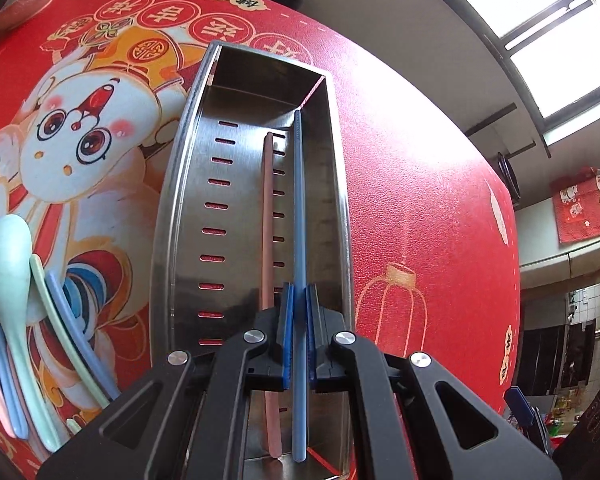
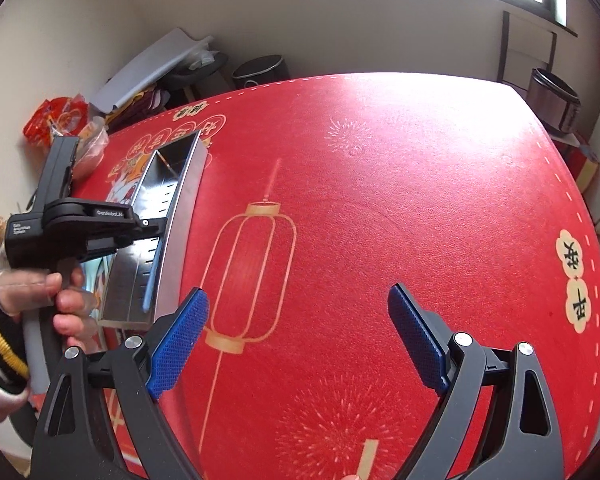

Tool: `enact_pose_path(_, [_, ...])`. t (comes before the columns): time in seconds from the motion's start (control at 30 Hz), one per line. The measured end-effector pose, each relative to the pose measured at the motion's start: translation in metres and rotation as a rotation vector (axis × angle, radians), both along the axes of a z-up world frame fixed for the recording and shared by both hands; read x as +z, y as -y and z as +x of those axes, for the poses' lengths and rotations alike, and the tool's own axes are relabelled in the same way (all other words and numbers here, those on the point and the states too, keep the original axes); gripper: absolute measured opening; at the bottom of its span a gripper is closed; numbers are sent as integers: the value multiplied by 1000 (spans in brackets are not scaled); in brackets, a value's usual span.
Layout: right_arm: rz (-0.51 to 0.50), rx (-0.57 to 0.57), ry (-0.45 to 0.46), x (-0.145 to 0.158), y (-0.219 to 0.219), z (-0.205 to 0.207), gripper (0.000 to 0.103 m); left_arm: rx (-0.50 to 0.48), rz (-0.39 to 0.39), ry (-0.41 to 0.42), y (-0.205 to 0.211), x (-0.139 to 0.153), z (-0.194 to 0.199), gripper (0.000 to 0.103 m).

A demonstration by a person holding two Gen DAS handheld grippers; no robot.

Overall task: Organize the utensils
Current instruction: 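Lower the blue chopstick into the steel tray with the left tool and release, then move the left tool to the white spoon and grasp its handle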

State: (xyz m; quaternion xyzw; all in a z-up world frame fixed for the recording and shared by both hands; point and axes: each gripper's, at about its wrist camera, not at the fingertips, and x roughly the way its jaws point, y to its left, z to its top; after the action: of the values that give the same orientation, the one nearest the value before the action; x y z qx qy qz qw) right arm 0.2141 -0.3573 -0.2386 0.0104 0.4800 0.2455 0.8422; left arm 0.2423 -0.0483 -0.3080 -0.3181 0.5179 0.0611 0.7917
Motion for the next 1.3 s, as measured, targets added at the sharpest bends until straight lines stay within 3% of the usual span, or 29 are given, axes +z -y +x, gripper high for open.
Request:
enact_pose_path(0.17, [8, -11, -6, 2, 3, -2, 88, -32, 27, 17, 4, 5, -1, 10])
enact_pose_path(0.33, [30, -10, -4, 6, -1, -7, 88, -62, 88, 62, 2, 30, -12, 46])
enact_pose_path(0.37, [34, -8, 0, 8, -2, -9, 88, -71, 113, 71, 3, 37, -15, 51])
enact_pose_path(0.5, [60, 5, 7, 11, -11, -14, 88, -102, 229, 99, 0, 59, -37, 92])
enact_pose_path(0.53, [65, 8, 8, 11, -14, -16, 88, -101, 268, 96, -3, 63, -44, 97])
enact_pose_path(0.6, [78, 21, 5, 9, -21, -20, 88, -104, 313, 86, -10, 67, -60, 97])
enact_pose_path(0.67, [85, 35, 5, 7, -29, -25, 88, -104, 309, 65, -21, 65, -79, 97])
enact_pose_path(0.87, [72, 116, 20, 0, -66, -48, 88, 3, 469, 36, -58, 71, -148, 97])
enact_pose_path(1.17, [52, 144, -53, -18, -114, -91, 88, -2, 476, -33, -97, 39, -224, 97])
enact_pose_path(1.3, [-43, 169, -71, -26, -137, -111, 88, -1, 434, -69, -117, 19, -242, 97])
